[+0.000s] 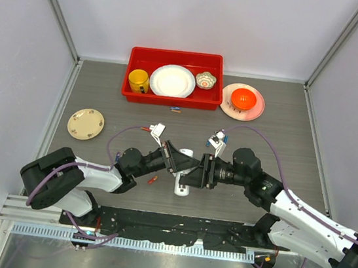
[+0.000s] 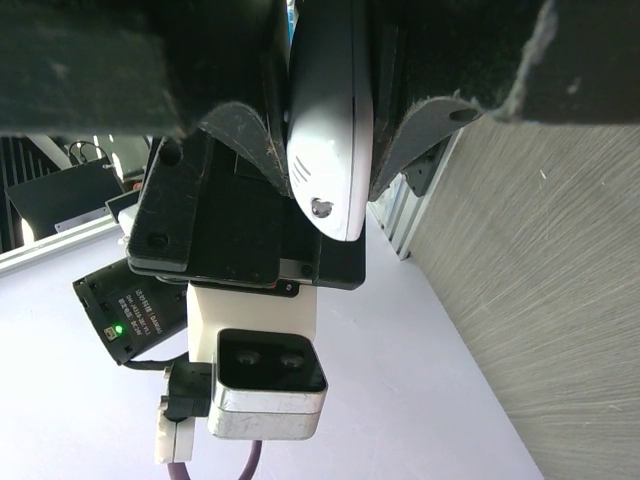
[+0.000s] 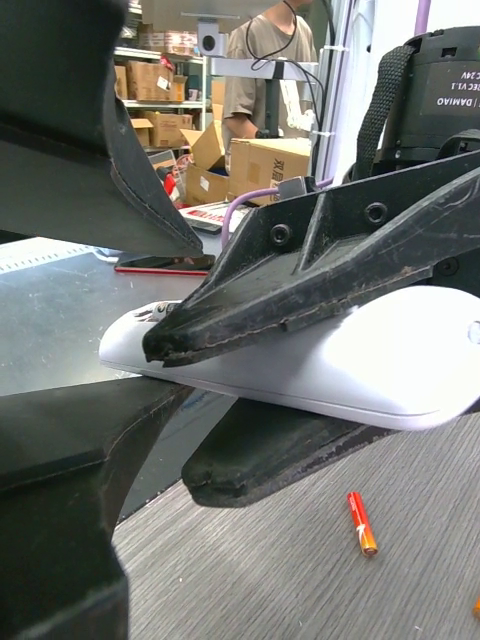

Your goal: Load the batteries into the remote control

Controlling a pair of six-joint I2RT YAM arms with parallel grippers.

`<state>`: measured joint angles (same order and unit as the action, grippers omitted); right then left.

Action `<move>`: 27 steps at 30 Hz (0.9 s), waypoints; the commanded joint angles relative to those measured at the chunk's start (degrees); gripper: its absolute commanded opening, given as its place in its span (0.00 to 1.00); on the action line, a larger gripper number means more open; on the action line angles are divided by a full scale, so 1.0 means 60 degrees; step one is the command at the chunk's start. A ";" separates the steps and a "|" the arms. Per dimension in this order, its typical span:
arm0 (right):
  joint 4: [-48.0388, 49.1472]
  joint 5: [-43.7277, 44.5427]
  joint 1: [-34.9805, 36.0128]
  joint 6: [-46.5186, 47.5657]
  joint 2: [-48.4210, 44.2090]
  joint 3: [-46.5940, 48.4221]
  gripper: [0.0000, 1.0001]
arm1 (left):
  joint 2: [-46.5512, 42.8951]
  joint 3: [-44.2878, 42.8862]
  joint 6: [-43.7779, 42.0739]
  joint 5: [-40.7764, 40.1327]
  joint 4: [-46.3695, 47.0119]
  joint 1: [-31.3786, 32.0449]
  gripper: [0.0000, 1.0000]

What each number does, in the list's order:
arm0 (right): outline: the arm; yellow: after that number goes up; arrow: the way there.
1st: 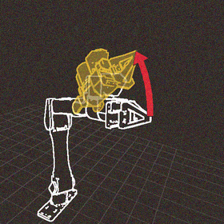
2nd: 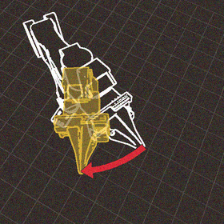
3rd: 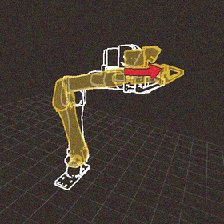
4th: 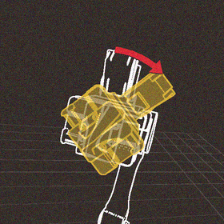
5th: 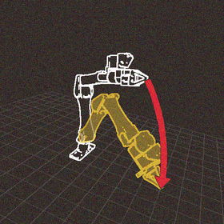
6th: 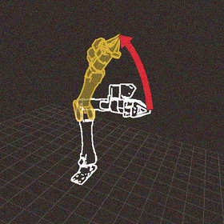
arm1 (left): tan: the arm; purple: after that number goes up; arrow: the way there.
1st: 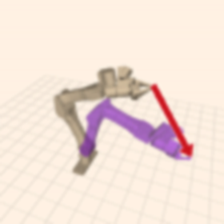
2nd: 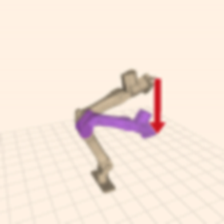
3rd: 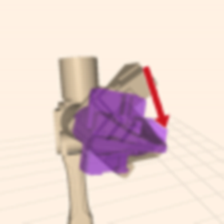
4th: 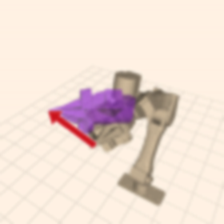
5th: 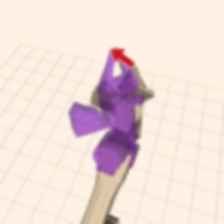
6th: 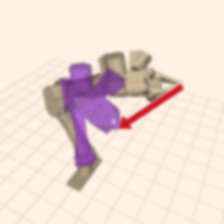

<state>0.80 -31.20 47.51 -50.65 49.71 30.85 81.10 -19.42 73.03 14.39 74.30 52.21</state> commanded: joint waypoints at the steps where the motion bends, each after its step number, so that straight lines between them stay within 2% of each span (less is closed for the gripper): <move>1: 0.0175 -0.0161 -0.0037 0.0224 -0.0214 -0.0073 0.54 | -0.0304 -0.0001 -0.0088 0.0033 0.2382 0.0000 0.00; 27: 0.0409 0.0190 -0.0169 0.0049 -0.0039 -0.0396 0.42 | -0.0363 -0.0030 -0.0088 -0.0026 0.2382 0.0000 0.00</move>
<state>1.13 -31.18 46.76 -50.13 49.12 28.91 80.29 -19.27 72.97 14.33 73.80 52.21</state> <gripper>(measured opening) 0.425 0.306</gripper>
